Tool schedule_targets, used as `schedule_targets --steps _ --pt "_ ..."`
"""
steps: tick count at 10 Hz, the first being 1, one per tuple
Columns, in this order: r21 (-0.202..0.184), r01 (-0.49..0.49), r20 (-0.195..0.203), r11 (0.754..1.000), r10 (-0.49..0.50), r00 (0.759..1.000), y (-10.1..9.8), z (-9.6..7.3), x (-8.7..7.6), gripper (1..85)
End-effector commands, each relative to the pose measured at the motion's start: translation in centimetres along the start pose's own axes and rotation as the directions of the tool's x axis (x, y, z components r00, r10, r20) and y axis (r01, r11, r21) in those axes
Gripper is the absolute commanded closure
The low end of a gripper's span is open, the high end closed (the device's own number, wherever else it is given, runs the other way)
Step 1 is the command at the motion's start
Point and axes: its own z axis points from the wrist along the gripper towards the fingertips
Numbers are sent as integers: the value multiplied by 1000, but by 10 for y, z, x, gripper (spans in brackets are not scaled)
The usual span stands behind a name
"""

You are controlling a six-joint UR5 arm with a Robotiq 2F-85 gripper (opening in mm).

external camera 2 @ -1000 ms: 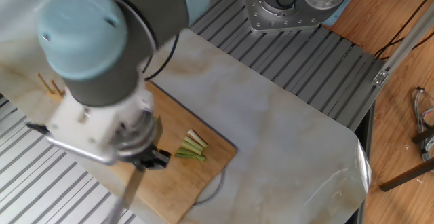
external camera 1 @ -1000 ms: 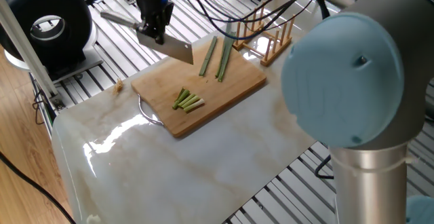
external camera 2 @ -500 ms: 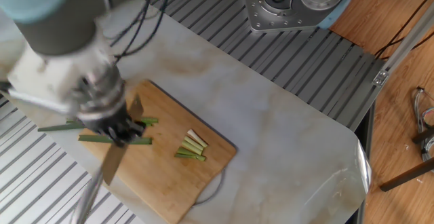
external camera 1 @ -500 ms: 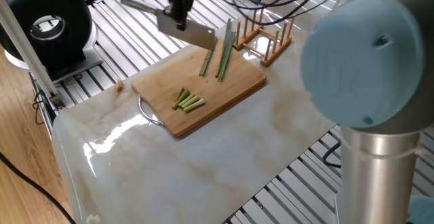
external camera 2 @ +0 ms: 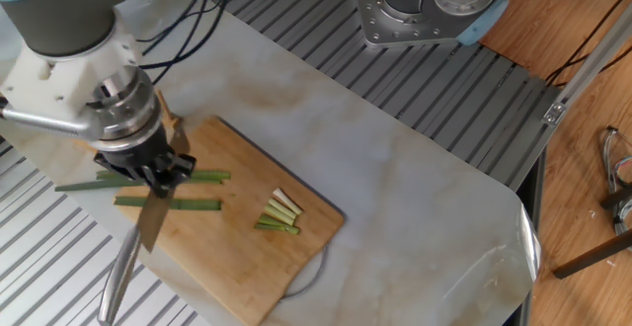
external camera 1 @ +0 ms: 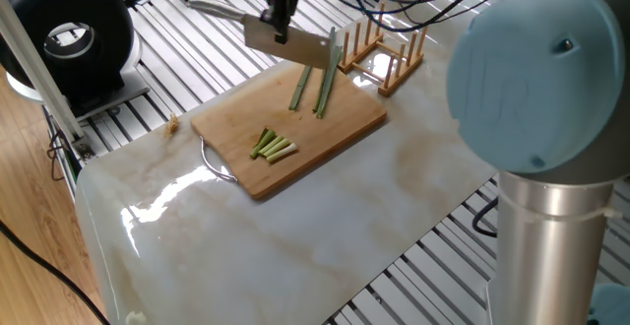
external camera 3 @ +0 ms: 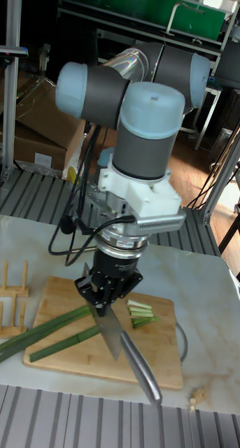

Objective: Chop the green garlic

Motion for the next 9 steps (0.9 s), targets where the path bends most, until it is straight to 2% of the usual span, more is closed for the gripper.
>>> schedule_targets --steps 1,3,5,6,7,9 --pt "38 119 35 992 -120 992 -28 17 3 843" --pt "14 160 69 987 -160 985 -29 30 1 843" --pt "-56 145 105 988 -139 985 -13 40 2 843" --pt "-96 114 99 989 -105 990 -3 41 7 843" --pt "-111 93 92 989 -83 992 0 42 9 843" --pt "-100 68 79 993 -60 995 -3 44 12 843"
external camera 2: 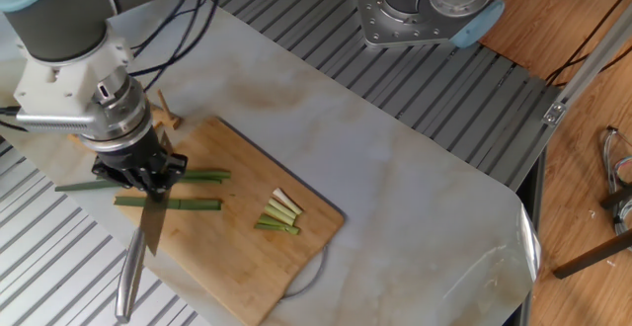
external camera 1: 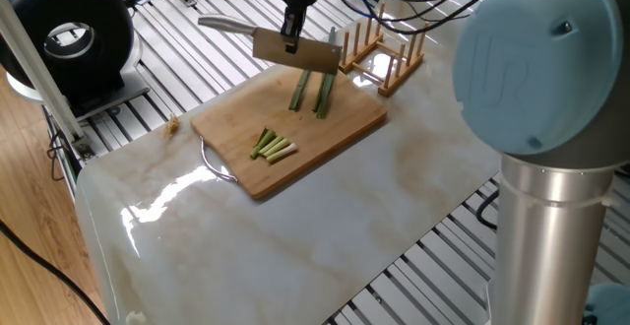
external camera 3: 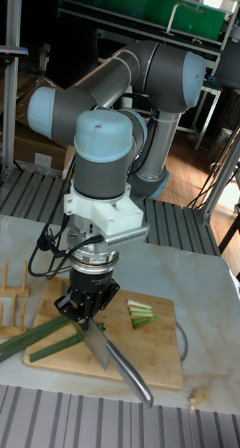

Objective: Chop the green garlic

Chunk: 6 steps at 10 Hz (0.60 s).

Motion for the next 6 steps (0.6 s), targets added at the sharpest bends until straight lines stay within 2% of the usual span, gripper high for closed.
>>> schedule_targets --steps 1,6 --pt "-28 -55 7 998 55 998 4 6 4 843" --pt "-57 -82 4 995 82 997 12 14 14 843"
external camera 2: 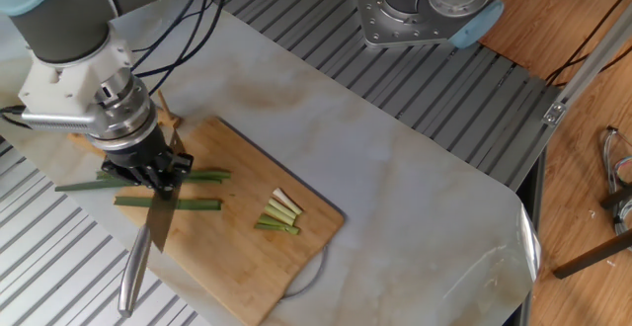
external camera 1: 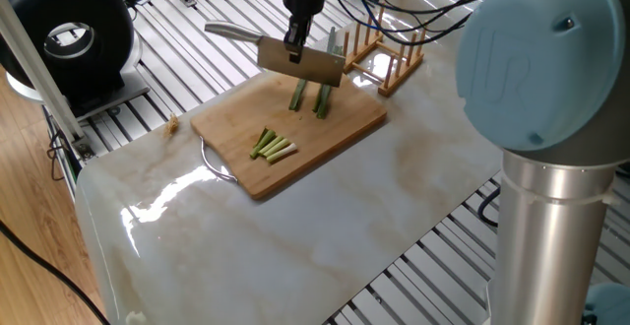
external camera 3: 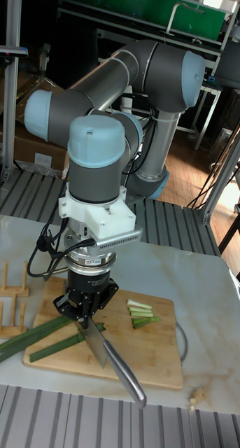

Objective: Chop the green garlic

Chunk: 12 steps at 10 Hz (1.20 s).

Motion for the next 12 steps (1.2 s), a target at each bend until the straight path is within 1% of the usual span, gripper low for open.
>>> schedule_targets --steps 1,3,6,10,12 --pt "-30 -38 9 999 38 999 8 6 3 843" --pt "-36 -54 7 998 54 999 12 10 0 843" --pt "-71 -79 13 994 80 997 24 13 -6 843" --pt "-69 -117 9 991 118 993 33 21 -15 843" --pt "-62 -124 7 990 125 992 34 20 -16 843"
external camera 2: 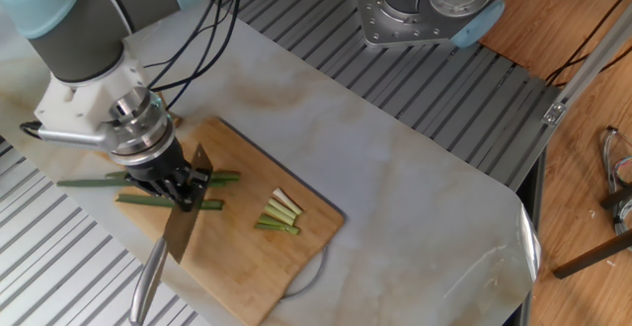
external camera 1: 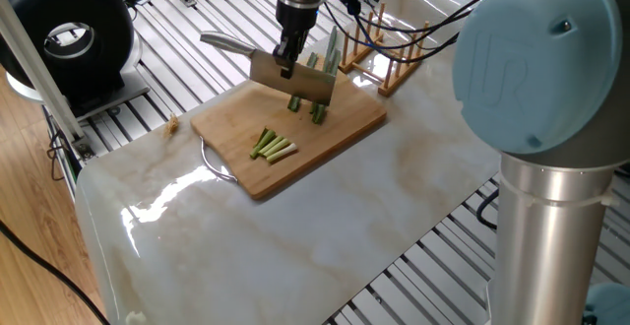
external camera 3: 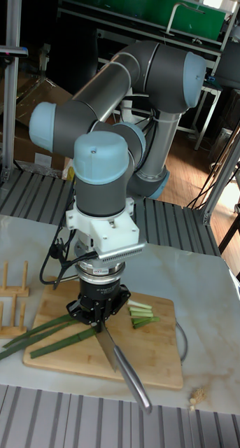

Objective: Chop the green garlic

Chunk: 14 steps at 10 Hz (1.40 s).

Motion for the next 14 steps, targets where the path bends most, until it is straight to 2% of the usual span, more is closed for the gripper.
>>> schedule_targets --steps 1,5,7,8,9,10,12,14 --pt "-6 -28 5 1000 28 1000 7 -3 -5 843" --pt "-10 -44 2 999 44 999 12 -8 -9 843" --pt "30 -38 -15 999 38 999 4 -14 -6 843" --pt "73 -34 -31 997 37 999 -7 -21 -2 843" --pt "99 -34 -43 994 39 998 -16 -30 1 843" --pt "110 -27 -61 994 34 998 -23 -40 5 843" --pt "108 -41 -64 993 48 997 -26 -47 12 843" --pt "140 -54 -96 989 68 993 -33 -52 28 843"
